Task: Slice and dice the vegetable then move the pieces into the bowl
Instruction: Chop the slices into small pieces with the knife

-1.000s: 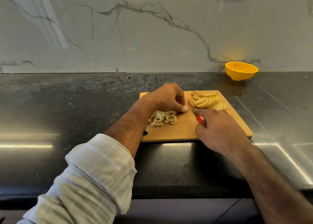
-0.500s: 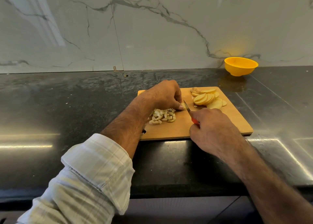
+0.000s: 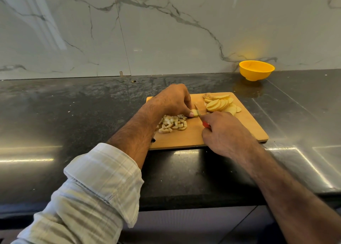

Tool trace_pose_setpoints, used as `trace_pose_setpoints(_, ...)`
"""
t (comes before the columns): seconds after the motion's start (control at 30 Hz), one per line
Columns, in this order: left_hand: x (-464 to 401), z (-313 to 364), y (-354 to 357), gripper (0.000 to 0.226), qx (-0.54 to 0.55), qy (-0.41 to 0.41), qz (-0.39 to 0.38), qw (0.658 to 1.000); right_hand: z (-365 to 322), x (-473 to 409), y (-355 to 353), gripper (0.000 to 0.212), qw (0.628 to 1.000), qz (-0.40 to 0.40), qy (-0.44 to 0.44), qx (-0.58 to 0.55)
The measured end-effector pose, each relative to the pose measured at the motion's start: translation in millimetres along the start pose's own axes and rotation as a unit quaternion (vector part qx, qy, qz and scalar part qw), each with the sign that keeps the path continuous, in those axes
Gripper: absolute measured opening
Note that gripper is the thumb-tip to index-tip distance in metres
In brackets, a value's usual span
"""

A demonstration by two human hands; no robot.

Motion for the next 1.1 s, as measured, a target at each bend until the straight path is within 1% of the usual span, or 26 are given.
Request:
trace_pose_setpoints(0.13,0.6,1.5,0.9,0.016,-0.005,-0.011,-0.001,1.000,2.5,11.2,-1.5,0.048,0.999,0.026,-0.023,0.002)
trace_pose_setpoints(0.3,2.5,6.1,0.6,0.015,-0.014,-0.013,0.004,1.000,-3.7,14.9,3.8,0.042,1.000,0.001,-0.018,0.010)
trace_pose_setpoints(0.47,3.8,3.3,-0.9,0.013,0.003,-0.007,-0.009,1.000,-6.9,11.5,3.5,0.041,0.999,-0.017,-0.006,0.037)
trace_pose_setpoints(0.63,4.1,3.0,-2.0,0.011,0.013,-0.010,-0.003,1.000,-17.0,3.5,2.5,0.031,0.998,-0.036,-0.009,0.058)
trace_pose_setpoints(0.77,4.3,2.9,-2.5,0.008,0.023,-0.022,-0.006,0.999,-18.8,-5.8,-1.0,0.039,0.999,-0.025,-0.007,0.036)
trace_pose_setpoints(0.87,5.1,1.2,-3.1,0.008,0.020,-0.025,-0.005,0.999,-11.5,-7.0,0.3,0.039,0.999,-0.019,-0.012,0.024)
trace_pose_setpoints(1.0,4.9,-0.4,-3.6,0.008,0.014,-0.028,-0.005,0.999,-0.3,2.6,-0.4,0.039,0.999,0.031,-0.034,0.004)
trace_pose_setpoints(1.1,4.8,0.3,-3.0,0.007,0.016,-0.031,-0.007,0.999,-2.7,8.2,5.1,0.043,0.999,0.009,-0.030,0.012)
Point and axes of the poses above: each hand's wrist, its own x-axis away from the middle knuckle, its own y-axis out of the palm, z = x × y, the point moved 2 cm from there along -x, towards the middle knuckle, and after that the axes turned 9 degrees about -x, right-handed, at the moved point
